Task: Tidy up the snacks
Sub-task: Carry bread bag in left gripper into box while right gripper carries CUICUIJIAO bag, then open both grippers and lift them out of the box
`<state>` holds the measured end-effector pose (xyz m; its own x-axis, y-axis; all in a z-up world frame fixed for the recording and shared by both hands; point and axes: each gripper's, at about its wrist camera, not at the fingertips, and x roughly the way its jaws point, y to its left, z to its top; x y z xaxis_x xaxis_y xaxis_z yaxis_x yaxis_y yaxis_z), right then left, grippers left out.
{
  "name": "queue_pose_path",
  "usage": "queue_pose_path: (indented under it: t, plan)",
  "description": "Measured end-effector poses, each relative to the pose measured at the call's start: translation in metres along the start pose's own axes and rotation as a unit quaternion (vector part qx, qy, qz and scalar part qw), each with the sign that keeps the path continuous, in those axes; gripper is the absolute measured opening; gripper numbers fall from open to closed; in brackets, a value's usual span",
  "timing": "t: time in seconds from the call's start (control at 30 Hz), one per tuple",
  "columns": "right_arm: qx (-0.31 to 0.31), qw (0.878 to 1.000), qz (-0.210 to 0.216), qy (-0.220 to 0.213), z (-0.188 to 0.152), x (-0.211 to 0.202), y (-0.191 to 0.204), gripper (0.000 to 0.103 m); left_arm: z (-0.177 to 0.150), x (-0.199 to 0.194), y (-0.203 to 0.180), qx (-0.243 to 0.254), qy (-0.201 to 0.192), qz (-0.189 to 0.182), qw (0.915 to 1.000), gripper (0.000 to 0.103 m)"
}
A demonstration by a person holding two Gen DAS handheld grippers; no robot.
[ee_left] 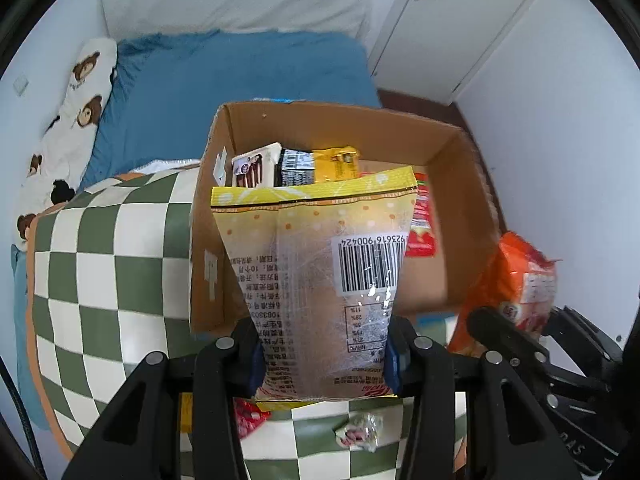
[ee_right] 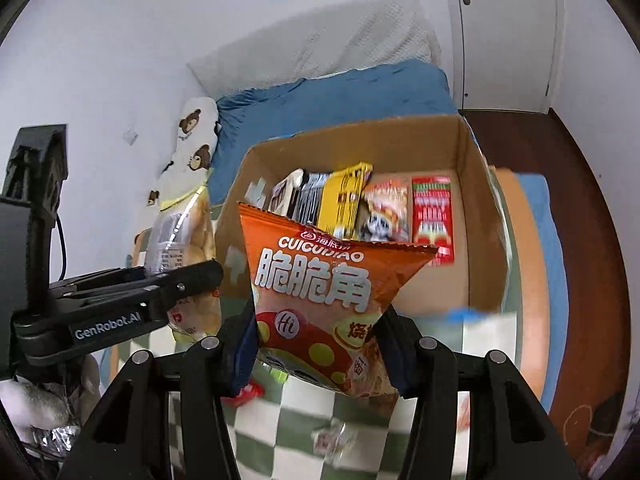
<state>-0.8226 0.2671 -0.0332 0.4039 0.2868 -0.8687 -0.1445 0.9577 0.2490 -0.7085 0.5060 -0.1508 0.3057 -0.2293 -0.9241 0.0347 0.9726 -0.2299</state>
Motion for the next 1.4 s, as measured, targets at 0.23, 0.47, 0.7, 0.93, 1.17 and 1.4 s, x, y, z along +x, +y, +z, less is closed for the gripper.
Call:
queue_pose_path:
  t: [0.23,0.47,0.7,0.93,1.17,1.4]
  plan:
    - [0.012,0.999,-0.014,0.051,0.041,0.071,-0.015,0.055,0.041,0.077,0.021,-0.018,0.078,0.015,0.9967,0.042]
    - [0.011,0.995,-0.025,0.096,0.034,0.126,-0.027,0.055,0.044,0.124,0.031,-0.022,0.127,0.015,0.9915,0.042]
    - [0.004,0.987,-0.023,0.157,0.023,0.167,-0.034,0.061,0.038,0.152,0.037,-0.026,0.171,0.002,0.9850,0.061]
    - [0.022,0.982,-0.045,0.184,0.016,0.183,-0.052,0.092,0.037,0.152,0.039,-0.030,0.161,-0.009,0.9865,0.086]
    - [0.033,0.985,-0.054,0.159,0.017,0.168,-0.061,0.092,0.036,0.129,0.031,-0.024,0.111,0.008,0.9935,0.087]
    - [0.026,0.991,-0.082,0.101,0.010,0.130,-0.060,0.092,0.021,0.082,0.027,-0.013,0.011,0.035,0.9992,0.087]
